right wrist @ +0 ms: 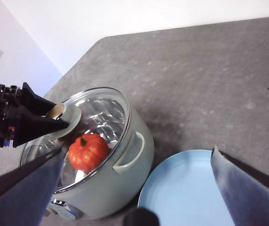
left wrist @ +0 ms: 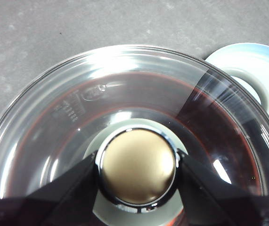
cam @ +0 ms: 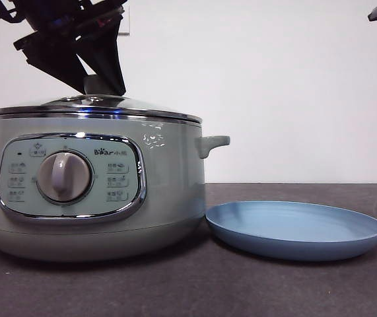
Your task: Take the pumpkin out from the steamer,put the pumpkin in the blue plate,close the lid
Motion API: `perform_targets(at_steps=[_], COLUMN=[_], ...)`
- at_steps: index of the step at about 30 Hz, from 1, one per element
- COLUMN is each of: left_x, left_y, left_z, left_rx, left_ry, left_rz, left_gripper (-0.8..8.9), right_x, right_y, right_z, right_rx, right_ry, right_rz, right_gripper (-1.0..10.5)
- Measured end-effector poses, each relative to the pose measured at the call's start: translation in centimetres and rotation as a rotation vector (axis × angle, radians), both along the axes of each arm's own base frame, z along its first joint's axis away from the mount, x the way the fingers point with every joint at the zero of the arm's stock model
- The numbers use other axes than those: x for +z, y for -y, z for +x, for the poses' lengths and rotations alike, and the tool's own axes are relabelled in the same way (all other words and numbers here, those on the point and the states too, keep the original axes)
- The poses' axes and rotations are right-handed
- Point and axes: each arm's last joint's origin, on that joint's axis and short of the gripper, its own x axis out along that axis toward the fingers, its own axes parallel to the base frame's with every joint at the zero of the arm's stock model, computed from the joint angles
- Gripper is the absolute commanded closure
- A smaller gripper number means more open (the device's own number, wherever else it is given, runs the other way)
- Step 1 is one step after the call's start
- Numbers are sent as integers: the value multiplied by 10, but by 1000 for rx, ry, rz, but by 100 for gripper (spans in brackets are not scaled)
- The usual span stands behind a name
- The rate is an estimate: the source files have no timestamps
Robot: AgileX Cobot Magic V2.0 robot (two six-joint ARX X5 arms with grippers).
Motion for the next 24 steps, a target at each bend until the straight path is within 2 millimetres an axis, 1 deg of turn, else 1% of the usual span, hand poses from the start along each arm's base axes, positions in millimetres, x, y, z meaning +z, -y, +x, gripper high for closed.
perform_targets(at_steps=[3,6,8,12,16,20,22,24], left_x=[10,29,44,72,93,108,113,115], left_y=[-4,-12,-18,-31,-48,-65,-73,-79], left_z=[-6,-19,-28,-50,-77,-103,-115,-124], left_rx=[17,39,51,86,137,212,241,265], left_ry=[42,120,177,292,398,490,519,540], left_rz=[-5,-29,-52,-94,-125,-136,-139,-139], left_gripper=[822,822,822,822,822,822,822,822], right_x=[1,2,2,4,8,14,15,17], right_y=[-1,-6,-11,-26,-49,-76,-91,-106], right_z=[1,4,5,12,23,40,50,59], right_rx=[7,31,57,132,234,323,339,345], right_ry=[12,34,39,23,14,-4,-9,-11], right_rz=[2,4,5,0,-19,-36,-59,-98], right_gripper=[411,412,411,410,403,275,248,248])
